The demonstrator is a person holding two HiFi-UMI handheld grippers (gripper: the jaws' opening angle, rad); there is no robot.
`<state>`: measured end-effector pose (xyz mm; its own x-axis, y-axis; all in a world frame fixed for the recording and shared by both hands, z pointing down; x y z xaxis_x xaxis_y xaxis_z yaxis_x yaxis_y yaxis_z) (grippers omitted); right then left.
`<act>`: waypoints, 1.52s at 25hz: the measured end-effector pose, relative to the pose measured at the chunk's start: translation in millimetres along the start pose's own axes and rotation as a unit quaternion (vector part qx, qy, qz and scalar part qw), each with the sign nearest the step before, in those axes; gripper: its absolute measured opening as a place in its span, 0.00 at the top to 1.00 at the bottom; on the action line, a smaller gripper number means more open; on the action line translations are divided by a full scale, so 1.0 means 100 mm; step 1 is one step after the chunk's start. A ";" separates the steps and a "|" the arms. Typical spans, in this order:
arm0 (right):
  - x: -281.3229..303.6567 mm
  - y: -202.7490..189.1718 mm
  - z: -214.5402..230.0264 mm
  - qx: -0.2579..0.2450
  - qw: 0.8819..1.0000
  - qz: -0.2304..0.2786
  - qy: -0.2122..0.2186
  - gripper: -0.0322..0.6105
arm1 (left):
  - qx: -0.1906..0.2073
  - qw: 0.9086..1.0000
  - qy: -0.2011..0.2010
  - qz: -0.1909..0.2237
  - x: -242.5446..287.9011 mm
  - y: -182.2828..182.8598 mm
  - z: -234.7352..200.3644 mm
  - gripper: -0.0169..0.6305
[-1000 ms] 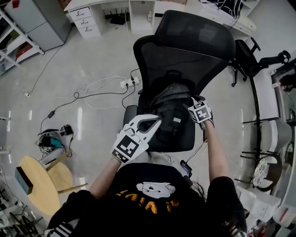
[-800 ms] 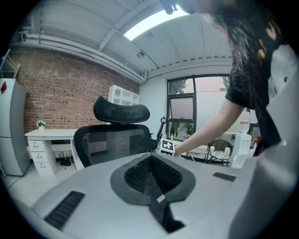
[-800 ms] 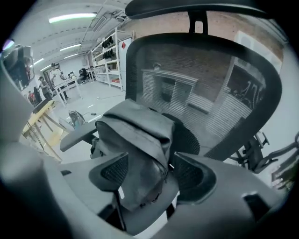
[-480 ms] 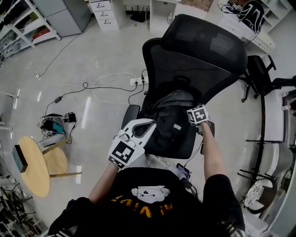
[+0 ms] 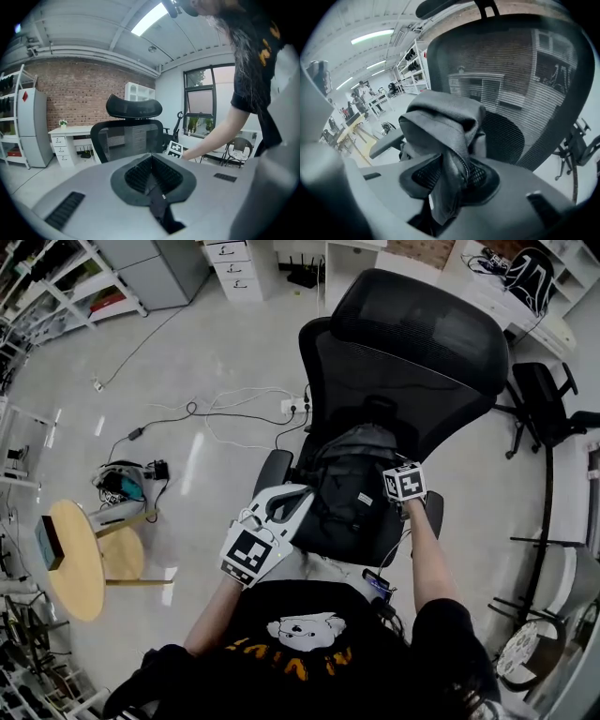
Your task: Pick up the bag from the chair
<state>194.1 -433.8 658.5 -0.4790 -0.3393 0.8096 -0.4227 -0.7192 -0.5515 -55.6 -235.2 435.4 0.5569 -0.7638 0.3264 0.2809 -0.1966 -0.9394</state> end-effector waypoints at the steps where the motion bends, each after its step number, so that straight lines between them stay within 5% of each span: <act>1: -0.04 -0.03 -0.03 0.002 1.000 0.008 0.004 0.78 | 0.001 1.000 0.002 -0.001 0.00 0.00 0.01 0.96; 14: -0.56 -0.26 -0.69 0.044 0.993 0.099 0.051 0.86 | 0.010 1.000 0.004 0.002 0.02 0.10 0.21 0.96; 24: -1.06 -0.36 -0.93 0.154 0.967 0.179 0.101 0.90 | 0.007 1.000 0.025 -0.005 -0.05 0.11 0.44 0.96; 38: -1.89 -0.33 -1.17 0.156 0.942 0.263 0.140 0.90 | 0.011 0.998 0.061 -0.029 -0.29 0.08 0.60 0.96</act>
<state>208.7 -275.3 500.6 -0.7609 -0.5572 0.3324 0.1557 -0.6542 -0.7401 -22.4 -177.5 425.0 0.4404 -0.8204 0.3646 0.3277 -0.2312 -0.9161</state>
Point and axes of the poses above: the fingertips, and each gripper's own axes: x forward along the fingers, z to its right, y out of its top, the point moved 9 cm from there along -x, backward along the fingers, and after that the axes turned 8 degrees about x, right-handed, at the moved point
